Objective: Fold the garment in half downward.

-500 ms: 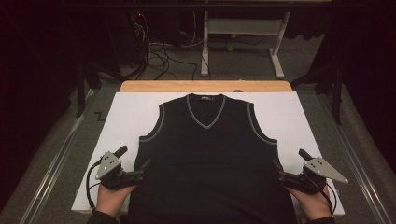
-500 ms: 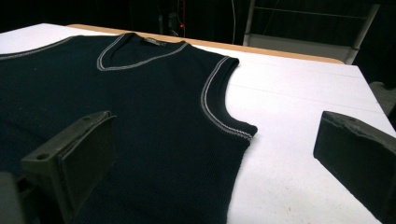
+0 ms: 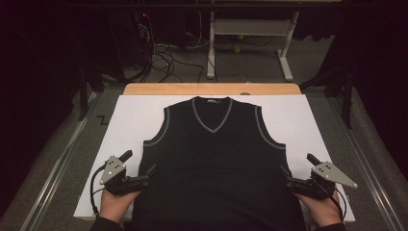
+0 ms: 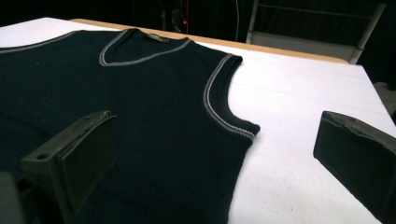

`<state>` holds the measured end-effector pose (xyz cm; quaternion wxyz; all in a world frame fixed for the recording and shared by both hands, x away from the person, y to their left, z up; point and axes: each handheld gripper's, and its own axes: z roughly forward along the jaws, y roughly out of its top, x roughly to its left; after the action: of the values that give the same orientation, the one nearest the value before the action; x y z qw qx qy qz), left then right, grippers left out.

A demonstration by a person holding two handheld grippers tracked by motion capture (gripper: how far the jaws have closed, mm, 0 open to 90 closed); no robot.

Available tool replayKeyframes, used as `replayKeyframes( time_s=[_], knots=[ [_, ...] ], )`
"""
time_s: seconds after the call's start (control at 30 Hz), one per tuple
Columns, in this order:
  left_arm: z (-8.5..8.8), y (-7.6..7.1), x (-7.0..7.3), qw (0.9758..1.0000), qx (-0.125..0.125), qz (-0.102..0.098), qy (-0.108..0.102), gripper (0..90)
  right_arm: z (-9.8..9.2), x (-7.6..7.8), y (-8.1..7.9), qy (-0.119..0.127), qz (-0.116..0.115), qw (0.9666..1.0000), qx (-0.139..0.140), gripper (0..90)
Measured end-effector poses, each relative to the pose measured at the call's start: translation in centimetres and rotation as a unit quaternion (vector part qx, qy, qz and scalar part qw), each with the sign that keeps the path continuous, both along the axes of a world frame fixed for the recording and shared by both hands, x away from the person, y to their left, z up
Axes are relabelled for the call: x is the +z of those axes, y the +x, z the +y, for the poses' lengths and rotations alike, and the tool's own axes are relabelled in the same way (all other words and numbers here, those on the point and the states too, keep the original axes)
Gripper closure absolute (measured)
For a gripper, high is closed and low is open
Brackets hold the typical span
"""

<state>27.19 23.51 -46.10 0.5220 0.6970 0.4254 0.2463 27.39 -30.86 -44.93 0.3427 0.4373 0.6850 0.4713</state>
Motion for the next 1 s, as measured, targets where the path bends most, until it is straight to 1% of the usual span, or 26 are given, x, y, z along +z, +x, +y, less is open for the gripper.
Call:
replayKeyframes(
  time_s=[0.07,0.17,0.3,0.43,0.53,0.63,0.83,0.9,0.97,1.0],
  knots=[
    [-0.1,0.0,0.0,1.0000,0.001,-0.002,0.006,0.0,0.0,0.1,0.0,-0.001,-0.004,1.0000,0.000,0.0],
    [-0.1,-0.1,0.0,1.0000,0.001,-0.006,0.001,0.0,0.1,0.2,0.0,-0.001,-0.005,1.0000,0.002,0.0],
    [-0.1,-0.1,0.1,1.0000,-0.003,-0.008,0.003,0.0,0.2,0.3,0.0,-0.002,-0.004,1.0000,0.004,0.0],
    [-0.1,0.0,0.1,1.0000,-0.002,-0.002,-0.004,0.0,0.4,0.3,0.0,-0.004,-0.002,1.0000,0.007,0.0],
    [-0.1,-0.1,0.1,1.0000,-0.002,-0.007,-0.002,0.0,0.5,0.3,0.0,-0.006,-0.001,0.9999,0.010,0.0],
    [-0.1,-0.1,0.1,0.9999,-0.005,-0.008,-0.009,0.0,0.6,0.4,0.1,-0.008,0.001,0.9999,0.012,0.0],
    [0.0,0.0,0.2,0.9999,-0.007,0.000,-0.008,0.0,1.0,0.5,0.4,-0.018,0.003,0.9997,0.017,0.2],
    [0.1,0.1,0.2,1.0000,-0.005,0.004,-0.005,0.0,1.1,0.5,0.5,-0.021,0.005,0.9996,0.018,0.3],
    [0.1,0.1,0.3,1.0000,-0.003,0.008,-0.003,0.0,1.3,0.5,0.7,-0.026,0.012,0.9994,0.020,0.3],
    [0.2,0.2,0.3,1.0000,0.001,0.007,0.001,0.0,1.4,0.5,0.8,-0.026,0.015,0.9994,0.019,0.2]
  ],
)
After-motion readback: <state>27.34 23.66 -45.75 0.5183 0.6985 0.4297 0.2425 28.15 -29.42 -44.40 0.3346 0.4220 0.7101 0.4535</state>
